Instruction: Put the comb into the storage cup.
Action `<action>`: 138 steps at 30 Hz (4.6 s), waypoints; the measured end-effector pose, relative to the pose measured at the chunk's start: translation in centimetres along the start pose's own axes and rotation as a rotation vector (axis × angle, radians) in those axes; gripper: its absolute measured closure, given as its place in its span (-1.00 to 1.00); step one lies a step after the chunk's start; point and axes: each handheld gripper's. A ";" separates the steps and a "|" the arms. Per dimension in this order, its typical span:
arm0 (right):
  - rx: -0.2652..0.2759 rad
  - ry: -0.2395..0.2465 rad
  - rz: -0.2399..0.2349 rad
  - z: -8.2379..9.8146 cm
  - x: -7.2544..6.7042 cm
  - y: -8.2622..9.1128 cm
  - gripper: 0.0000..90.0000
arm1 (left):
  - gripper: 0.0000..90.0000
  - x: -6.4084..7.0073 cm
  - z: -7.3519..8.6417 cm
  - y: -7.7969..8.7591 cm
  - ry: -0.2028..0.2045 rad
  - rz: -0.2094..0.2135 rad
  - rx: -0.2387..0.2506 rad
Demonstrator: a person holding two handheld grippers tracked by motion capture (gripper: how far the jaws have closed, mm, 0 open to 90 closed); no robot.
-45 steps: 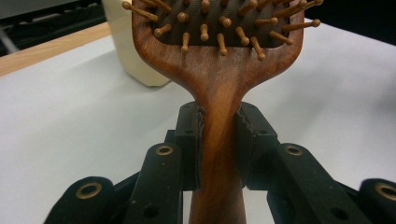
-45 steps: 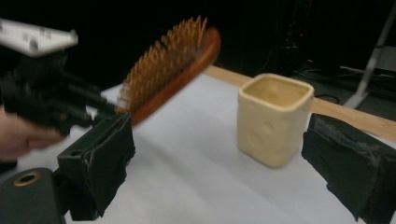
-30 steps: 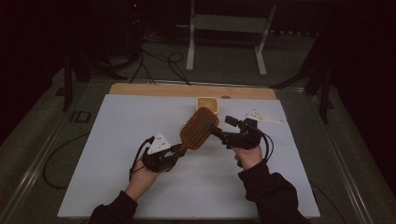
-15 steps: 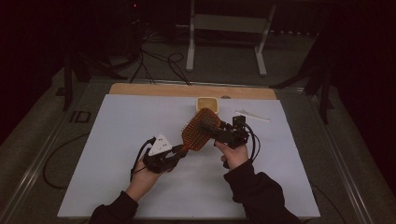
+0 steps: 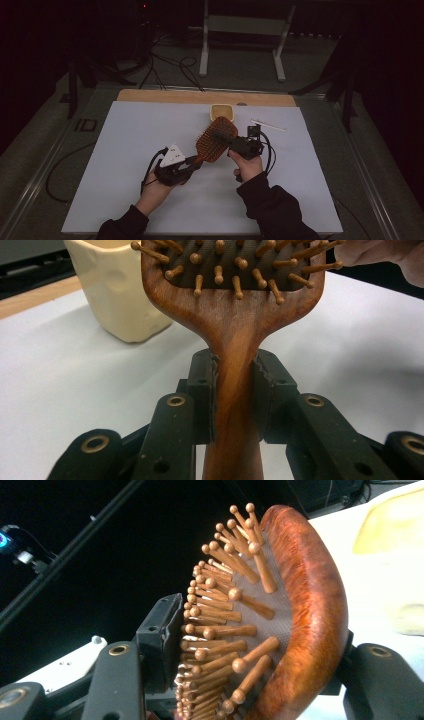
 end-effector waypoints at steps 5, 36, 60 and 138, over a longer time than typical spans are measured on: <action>-0.008 0.016 0.011 0.0 -0.1 0.1 0.05 | 0.63 0.0 0.1 -0.2 0.003 0.007 -0.002; 0.078 0.266 0.055 -3.7 -3.3 2.0 0.19 | -0.44 -1.2 -0.3 1.2 0.075 0.041 -0.028; 0.113 0.391 0.067 -8.2 -5.0 2.3 0.18 | -1.00 -3.6 4.4 4.9 0.173 0.029 -0.010; 0.114 0.379 0.327 -11.5 4.3 -5.3 0.17 | -1.00 -3.9 7.1 7.2 0.073 -0.060 0.031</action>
Point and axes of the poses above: each handheld gripper's, and its own axes: y roughly backward along the jaws, z roughly out of its underside, x roughly to its right, and after that the axes turned 4 degrees about -y, right-handed
